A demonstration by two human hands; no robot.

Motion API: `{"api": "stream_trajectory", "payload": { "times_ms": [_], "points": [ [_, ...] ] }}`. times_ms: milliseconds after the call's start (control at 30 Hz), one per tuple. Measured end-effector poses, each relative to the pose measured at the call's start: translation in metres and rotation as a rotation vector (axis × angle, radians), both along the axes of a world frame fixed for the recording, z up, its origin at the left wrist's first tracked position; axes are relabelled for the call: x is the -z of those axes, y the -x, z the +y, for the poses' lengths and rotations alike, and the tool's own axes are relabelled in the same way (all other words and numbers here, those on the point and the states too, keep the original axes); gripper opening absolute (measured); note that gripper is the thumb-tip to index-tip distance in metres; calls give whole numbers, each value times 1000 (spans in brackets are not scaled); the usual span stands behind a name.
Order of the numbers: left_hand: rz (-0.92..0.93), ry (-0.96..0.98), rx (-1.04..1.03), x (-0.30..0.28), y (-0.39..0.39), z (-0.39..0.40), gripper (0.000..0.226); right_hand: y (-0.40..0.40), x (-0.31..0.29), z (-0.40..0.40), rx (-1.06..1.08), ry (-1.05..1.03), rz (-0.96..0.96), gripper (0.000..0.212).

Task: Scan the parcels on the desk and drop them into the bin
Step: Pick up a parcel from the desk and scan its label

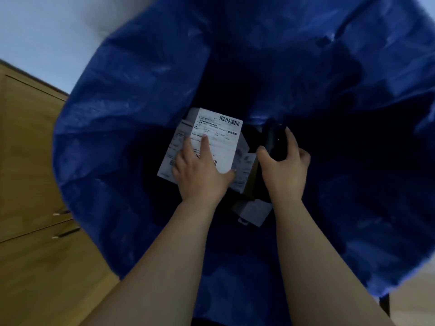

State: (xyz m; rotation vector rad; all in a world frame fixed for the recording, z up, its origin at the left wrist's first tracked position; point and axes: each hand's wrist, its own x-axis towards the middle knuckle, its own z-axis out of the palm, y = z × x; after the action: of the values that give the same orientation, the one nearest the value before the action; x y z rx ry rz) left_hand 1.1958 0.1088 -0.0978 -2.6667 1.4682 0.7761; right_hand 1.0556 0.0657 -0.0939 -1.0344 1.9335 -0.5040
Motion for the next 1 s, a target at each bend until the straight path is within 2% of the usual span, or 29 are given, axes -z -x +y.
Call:
{"api": "stream_trajectory", "payload": {
  "times_ms": [200,433,700,867,1000],
  "points": [
    [41,-69,-36,40,-6,-3,108,-6,41,3,-15,-116,12,75],
    [82,-151,-39,45,-6,-5,115,-7,39,-1,-17,-120,1,74],
    [70,-97,-21,15,-5,-4,108,-13,11,6,-23,-55,10,74],
    [69,43,-4,-24,-11,3,93,-17,-20,22,1,12,-27,73],
    [76,155,69,-64,-10,16,89,-17,-60,45,45,96,-35,72]
  ]
}}
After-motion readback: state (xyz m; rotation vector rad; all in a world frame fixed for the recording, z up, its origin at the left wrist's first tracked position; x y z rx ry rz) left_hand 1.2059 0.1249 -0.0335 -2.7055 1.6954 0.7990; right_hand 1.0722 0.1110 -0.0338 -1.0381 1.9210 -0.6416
